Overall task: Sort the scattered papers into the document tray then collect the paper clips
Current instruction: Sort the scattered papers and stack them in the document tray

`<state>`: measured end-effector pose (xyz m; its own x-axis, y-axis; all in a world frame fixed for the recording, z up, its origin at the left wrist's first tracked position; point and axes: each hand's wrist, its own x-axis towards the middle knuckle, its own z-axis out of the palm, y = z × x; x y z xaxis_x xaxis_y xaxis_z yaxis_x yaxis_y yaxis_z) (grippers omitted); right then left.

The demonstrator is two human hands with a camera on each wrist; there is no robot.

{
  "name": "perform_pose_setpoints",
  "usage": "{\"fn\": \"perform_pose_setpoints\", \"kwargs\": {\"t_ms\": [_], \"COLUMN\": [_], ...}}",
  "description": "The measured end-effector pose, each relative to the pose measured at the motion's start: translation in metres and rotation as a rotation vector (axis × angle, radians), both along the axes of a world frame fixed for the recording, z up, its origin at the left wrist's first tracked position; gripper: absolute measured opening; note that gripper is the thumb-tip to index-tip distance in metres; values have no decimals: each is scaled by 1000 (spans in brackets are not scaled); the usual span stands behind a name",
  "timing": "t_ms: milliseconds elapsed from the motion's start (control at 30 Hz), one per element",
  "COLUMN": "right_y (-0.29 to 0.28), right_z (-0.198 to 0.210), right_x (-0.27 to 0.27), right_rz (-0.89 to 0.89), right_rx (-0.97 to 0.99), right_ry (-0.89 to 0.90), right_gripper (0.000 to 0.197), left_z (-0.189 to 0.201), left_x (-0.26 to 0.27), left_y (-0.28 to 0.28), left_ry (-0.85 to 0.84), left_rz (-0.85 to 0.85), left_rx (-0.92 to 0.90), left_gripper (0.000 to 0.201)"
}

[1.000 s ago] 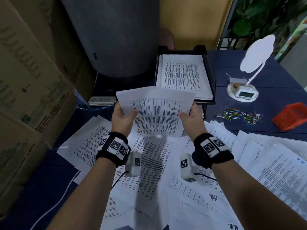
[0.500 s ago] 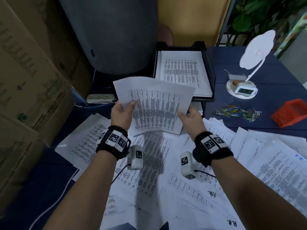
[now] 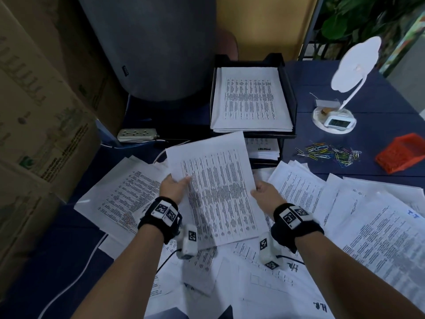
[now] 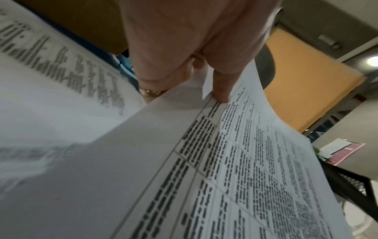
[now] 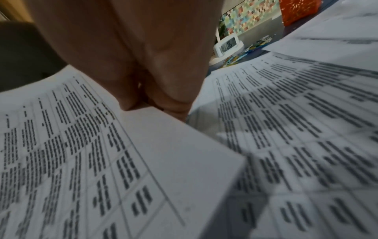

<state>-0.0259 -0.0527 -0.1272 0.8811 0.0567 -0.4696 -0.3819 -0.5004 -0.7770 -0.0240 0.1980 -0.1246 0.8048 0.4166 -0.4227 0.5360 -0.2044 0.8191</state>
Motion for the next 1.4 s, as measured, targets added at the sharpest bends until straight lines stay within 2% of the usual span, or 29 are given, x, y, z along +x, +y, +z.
{"fn": "perform_pose_setpoints", "kwargs": {"t_ms": [67,233,367,500,633,700,767,867,933,1033,1133,1200,1300,1400], "right_y": [-6,-21,-35,-46,-52,-53,-53,-52,-51,-50,-49,-48,-48,-51], "right_z": [-4,-8,-10,-1,6,9,13,19,20,25,21,14,8,5], "right_x": [-4,-5,4,13,32,40,47,57,65,67,67,71,85,105], "right_rz": [-21,-105,-237,-334,-429,-435,-436,-444,-440,-344,-335,-382,-518,-618], "right_rx": [7,20,20,-1,7,9,10,34,89,195,322,317,296,393], "right_ry": [38,92,96,29,-21,-24,-45,-90,-103,-54,133,130,-32,-71], "right_gripper": [28,31,28,21,35,35,30,19,18,16,44,52,21,13], "left_z": [-12,-7,3,0,-1,1,2,2,5,7,4,4,4,0], "left_x": [-2,3,11,10,7,7,10,21,31,49,69,82,99,116], "left_y": [-5,-24,-38,-46,-48,-49,-50,-53,-55,-56,-61,-67,-77,-85], "left_ry": [91,86,72,101,225,266,279,223,160,93,46,12,-43,-50], "left_rz": [-21,-92,-206,-312,-363,-375,-393,-376,-358,-329,-288,-256,-182,-117], "left_rx": [36,40,36,-27,-158,-259,-274,-249,-221,-200,-188,-182,-220,-222], "left_gripper": [61,36,52,22,24,32,44,47,50,54,57,56,42,22]}}
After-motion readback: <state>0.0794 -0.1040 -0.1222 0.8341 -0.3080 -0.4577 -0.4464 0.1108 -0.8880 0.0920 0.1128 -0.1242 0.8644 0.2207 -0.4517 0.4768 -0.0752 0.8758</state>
